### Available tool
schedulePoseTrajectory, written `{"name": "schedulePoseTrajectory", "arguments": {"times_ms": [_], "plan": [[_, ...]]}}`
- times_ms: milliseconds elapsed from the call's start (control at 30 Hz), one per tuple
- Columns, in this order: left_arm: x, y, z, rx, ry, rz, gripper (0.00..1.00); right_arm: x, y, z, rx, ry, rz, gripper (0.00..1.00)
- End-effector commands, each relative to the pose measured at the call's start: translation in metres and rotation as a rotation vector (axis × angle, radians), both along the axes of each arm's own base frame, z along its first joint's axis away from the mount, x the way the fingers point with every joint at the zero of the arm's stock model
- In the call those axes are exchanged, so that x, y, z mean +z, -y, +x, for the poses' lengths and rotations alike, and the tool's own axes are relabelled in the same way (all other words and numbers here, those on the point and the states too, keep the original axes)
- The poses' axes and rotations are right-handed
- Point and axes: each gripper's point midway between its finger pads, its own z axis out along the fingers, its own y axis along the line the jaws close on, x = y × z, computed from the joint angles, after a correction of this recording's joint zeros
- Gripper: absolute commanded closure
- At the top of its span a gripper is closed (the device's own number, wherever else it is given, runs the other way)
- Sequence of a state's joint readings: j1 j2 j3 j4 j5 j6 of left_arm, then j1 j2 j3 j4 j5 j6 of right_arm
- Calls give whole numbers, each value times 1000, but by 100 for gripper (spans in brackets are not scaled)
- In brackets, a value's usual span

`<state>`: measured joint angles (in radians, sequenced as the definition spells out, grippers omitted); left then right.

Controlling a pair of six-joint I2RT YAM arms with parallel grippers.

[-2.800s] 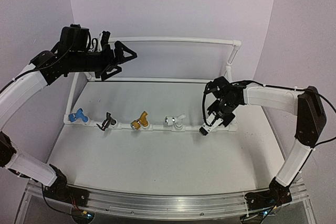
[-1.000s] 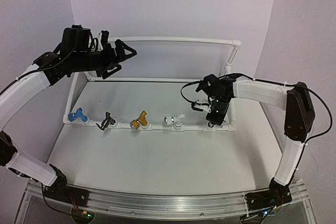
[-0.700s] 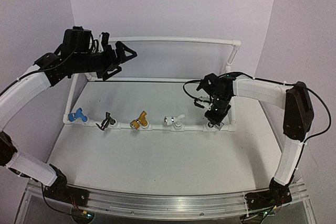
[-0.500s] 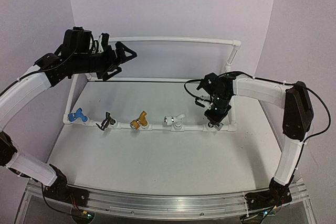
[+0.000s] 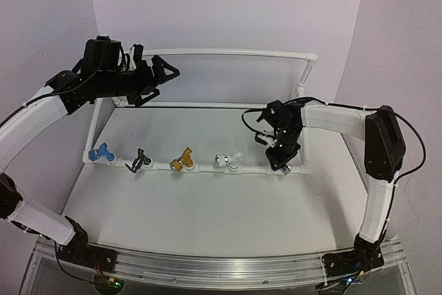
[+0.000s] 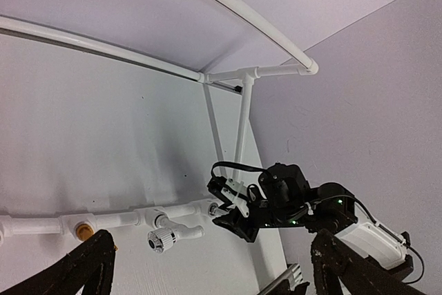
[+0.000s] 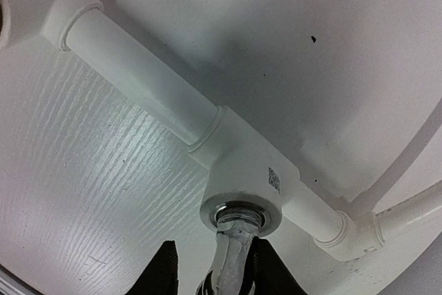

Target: Install the water faucets

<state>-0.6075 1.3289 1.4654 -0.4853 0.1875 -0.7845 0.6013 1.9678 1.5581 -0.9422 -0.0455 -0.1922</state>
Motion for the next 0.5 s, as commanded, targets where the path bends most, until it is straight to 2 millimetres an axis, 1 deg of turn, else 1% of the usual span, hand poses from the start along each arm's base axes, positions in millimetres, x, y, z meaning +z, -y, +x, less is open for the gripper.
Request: {"name": "schedulePoseTrajectory", "arguments": {"times_ms": [0,67,167,367,467], "plan": [[22,-4,0,10,58,-29,2,-6,-31,-22,34,-115,130,64],[22,-4,0,9,57,-29,2,-4,-31,-21,35,-111,133,60],[23,-4,0,9,57,-30,2,3,-32,-19,45,-100,145,49],[21,-4,-1,6,52,-24,2,30,-37,-12,86,-42,175,25],[21,-4,-1,6,51,-22,2,41,-37,-9,95,-18,179,18]]}}
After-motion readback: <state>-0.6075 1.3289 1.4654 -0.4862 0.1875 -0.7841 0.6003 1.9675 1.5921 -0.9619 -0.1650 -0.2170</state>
